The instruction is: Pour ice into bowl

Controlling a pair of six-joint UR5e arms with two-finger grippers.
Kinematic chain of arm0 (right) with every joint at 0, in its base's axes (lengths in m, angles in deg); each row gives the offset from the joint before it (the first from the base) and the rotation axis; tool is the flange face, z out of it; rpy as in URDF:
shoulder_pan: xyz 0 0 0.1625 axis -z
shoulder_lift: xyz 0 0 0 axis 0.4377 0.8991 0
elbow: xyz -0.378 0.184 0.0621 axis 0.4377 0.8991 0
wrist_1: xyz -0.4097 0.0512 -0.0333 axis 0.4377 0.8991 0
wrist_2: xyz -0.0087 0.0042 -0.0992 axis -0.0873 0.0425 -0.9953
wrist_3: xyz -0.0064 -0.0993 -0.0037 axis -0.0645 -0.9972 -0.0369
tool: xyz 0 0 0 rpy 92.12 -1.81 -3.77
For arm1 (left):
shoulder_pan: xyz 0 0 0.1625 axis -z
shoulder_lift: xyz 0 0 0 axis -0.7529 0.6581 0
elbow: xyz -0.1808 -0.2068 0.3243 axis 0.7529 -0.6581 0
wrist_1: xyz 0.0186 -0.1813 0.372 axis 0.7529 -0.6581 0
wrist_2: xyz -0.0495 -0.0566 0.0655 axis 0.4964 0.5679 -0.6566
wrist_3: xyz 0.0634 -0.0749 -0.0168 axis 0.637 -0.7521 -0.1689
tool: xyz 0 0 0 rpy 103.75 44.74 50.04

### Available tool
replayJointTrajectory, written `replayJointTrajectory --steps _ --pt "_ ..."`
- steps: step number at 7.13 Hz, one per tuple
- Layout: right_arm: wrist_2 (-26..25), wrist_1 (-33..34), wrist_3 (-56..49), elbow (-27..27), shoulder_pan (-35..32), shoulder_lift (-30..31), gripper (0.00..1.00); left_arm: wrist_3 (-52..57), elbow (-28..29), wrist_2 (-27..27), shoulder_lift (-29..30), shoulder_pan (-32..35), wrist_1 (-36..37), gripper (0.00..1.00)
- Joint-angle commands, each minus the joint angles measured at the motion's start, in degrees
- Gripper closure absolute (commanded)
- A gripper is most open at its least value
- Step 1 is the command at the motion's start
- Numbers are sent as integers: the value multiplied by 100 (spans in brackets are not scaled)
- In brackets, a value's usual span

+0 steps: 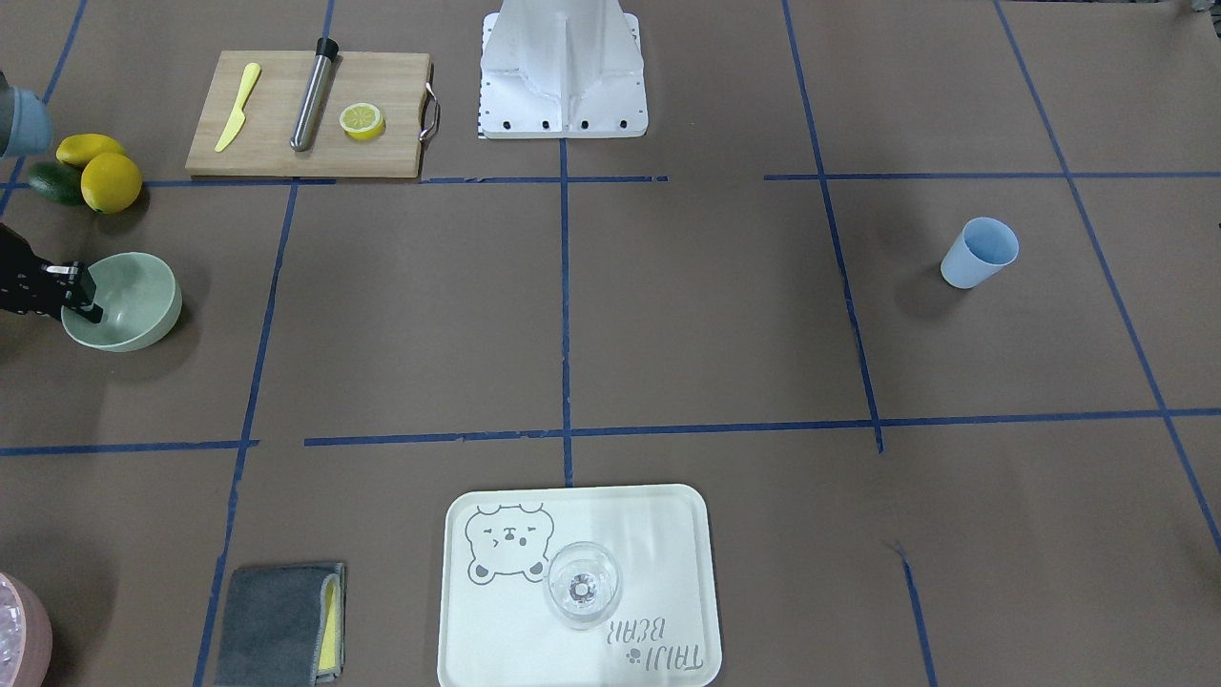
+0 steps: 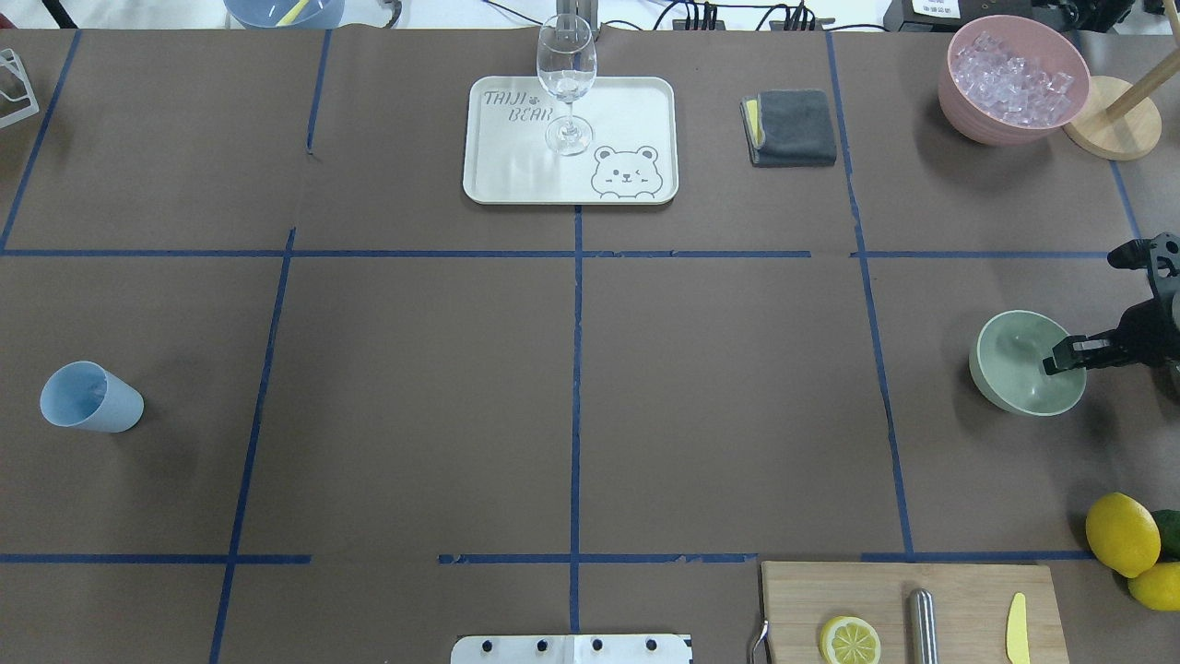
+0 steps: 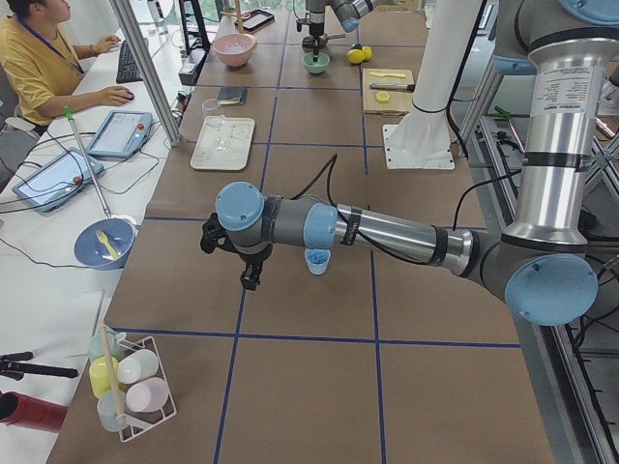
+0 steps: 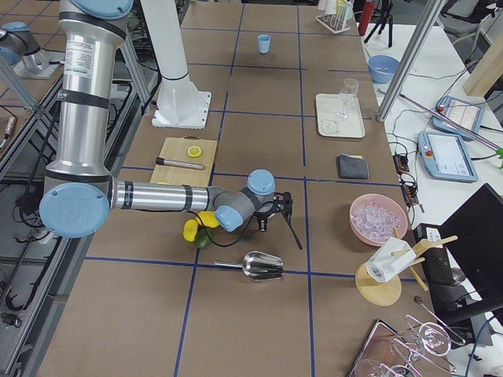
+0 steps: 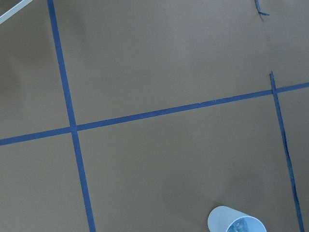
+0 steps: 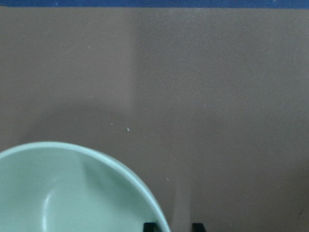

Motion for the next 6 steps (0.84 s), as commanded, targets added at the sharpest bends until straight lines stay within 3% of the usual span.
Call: replayJointTrajectory --steps 1,2,4,6 --pt "215 107 648 -612 51 -91 100 0 -3 7 9 0 0 0" --pt "451 91 1628 -878 147 -371 100 9 -3 16 9 0 -9 0" --pt "253 108 3256 -1030 882 -1404 100 9 6 25 9 -96 -305 0" --pt "-1052 413 4840 -969 2250 -2634 100 0 -3 33 9 -360 -597 0"
